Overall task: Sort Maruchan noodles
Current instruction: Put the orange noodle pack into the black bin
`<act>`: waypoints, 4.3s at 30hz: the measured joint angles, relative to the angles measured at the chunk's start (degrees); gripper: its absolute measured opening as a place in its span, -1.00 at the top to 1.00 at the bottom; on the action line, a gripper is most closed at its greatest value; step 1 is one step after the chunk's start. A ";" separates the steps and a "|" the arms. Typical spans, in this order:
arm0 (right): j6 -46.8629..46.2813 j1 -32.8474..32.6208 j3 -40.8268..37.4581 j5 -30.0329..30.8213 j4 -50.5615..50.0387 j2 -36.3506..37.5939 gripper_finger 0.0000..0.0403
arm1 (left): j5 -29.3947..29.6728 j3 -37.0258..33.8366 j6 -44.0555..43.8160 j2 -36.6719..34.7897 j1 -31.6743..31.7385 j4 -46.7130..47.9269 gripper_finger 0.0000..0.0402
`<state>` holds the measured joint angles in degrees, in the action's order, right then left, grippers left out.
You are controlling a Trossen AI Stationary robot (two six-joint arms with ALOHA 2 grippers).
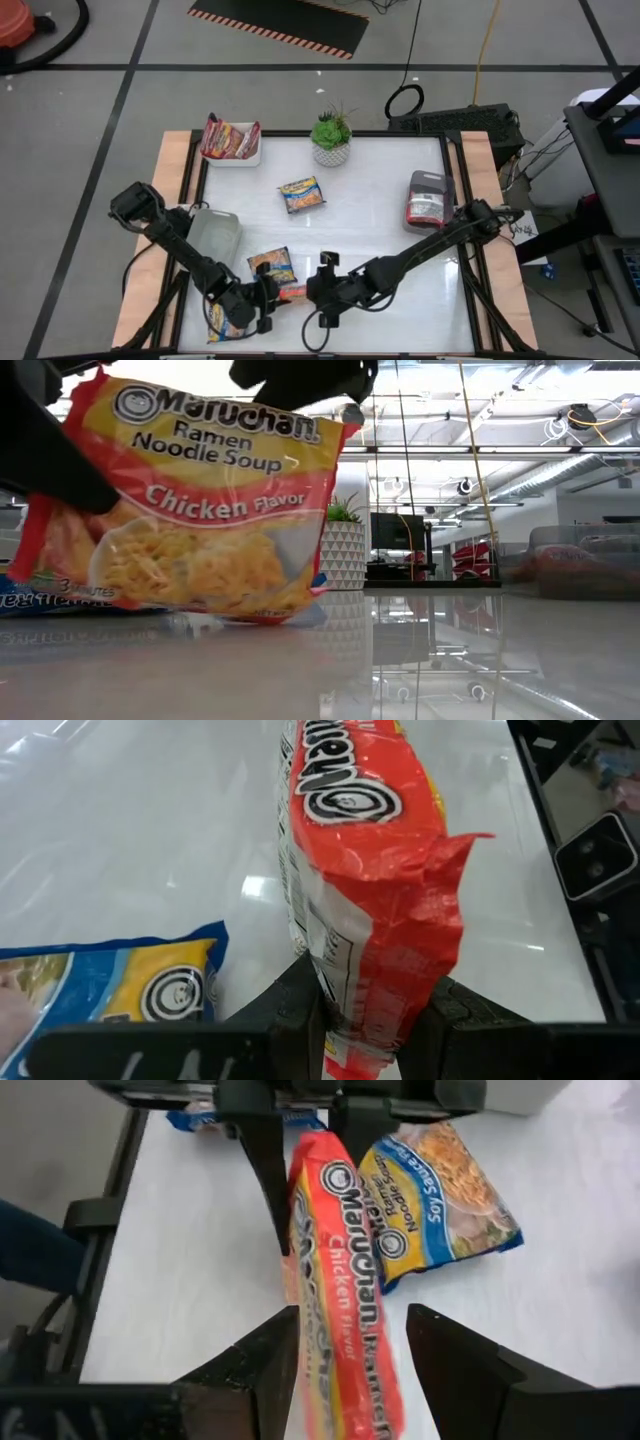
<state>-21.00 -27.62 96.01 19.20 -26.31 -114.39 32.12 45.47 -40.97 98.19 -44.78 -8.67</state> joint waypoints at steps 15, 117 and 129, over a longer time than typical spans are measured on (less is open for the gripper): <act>2.17 0.20 0.02 -3.78 0.52 -1.24 -0.31 | 0.37 0.00 0.15 0.00 -0.51 0.07 0.57; -4.45 2.27 -33.78 14.16 -15.21 45.54 0.48 | -9.96 0.04 10.93 -0.44 5.05 -1.38 -0.62; -13.06 4.31 -42.66 18.47 -21.68 57.35 0.48 | -11.56 0.04 9.48 -0.42 7.66 3.62 -0.62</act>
<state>-34.06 -23.31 53.34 37.67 -47.99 -57.04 20.56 45.52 -31.50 97.78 -37.12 -5.05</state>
